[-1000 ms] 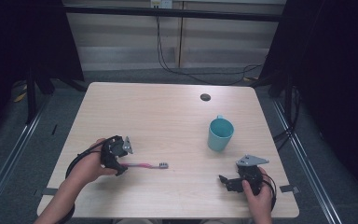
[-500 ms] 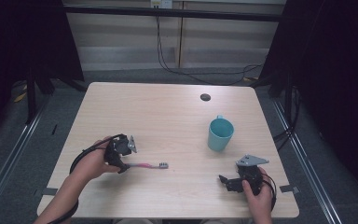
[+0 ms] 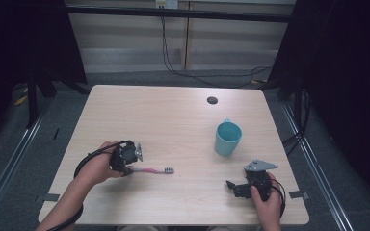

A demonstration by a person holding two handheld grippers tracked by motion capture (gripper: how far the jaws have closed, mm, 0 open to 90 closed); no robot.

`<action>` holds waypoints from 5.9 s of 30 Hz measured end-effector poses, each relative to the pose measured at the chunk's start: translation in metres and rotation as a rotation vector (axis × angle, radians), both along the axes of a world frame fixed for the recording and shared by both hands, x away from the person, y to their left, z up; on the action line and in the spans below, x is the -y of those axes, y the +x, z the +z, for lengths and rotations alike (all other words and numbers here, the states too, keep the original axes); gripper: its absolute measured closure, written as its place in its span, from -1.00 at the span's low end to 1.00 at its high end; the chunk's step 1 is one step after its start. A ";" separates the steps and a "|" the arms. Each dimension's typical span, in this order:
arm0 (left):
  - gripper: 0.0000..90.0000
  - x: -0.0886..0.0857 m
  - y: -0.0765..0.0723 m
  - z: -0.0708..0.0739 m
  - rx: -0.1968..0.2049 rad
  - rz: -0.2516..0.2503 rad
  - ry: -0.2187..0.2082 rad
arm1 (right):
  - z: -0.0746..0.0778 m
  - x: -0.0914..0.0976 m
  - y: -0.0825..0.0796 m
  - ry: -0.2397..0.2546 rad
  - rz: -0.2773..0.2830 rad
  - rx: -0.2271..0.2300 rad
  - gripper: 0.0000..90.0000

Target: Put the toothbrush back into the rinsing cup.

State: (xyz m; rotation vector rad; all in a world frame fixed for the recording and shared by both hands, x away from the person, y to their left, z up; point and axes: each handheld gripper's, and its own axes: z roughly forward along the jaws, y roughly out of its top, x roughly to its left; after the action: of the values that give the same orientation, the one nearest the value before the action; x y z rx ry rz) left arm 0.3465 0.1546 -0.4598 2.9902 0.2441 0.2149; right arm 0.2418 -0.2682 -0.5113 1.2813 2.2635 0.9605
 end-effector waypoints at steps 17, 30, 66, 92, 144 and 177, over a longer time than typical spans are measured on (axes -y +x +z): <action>0.82 0.009 0.002 -0.005 -0.116 0.022 0.028 | 0.000 0.000 0.000 0.000 0.000 0.000 -0.81; 0.82 -0.002 0.004 0.010 -0.115 0.128 -0.133 | 0.000 0.000 0.000 -0.001 0.000 0.000 -0.81; 0.82 0.011 0.015 0.025 -0.023 0.320 -0.505 | 0.001 0.000 0.001 0.004 -0.007 -0.010 -0.79; 0.82 0.017 0.013 0.031 0.028 0.371 -0.640 | 0.030 -0.008 0.011 0.074 0.035 -0.048 -0.61; 0.82 0.037 0.010 0.042 0.056 0.367 -0.755 | 0.114 -0.064 0.061 0.209 0.091 0.056 -0.38; 0.82 0.064 0.009 0.040 0.047 0.381 -0.841 | 0.125 -0.075 0.086 0.390 0.060 0.068 -0.29</action>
State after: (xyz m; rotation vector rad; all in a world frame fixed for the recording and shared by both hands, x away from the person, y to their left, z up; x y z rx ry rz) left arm 0.3553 0.0904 -0.4196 2.0859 0.6972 0.1629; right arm 0.3277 -0.1930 -0.3864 1.3095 2.1407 1.4994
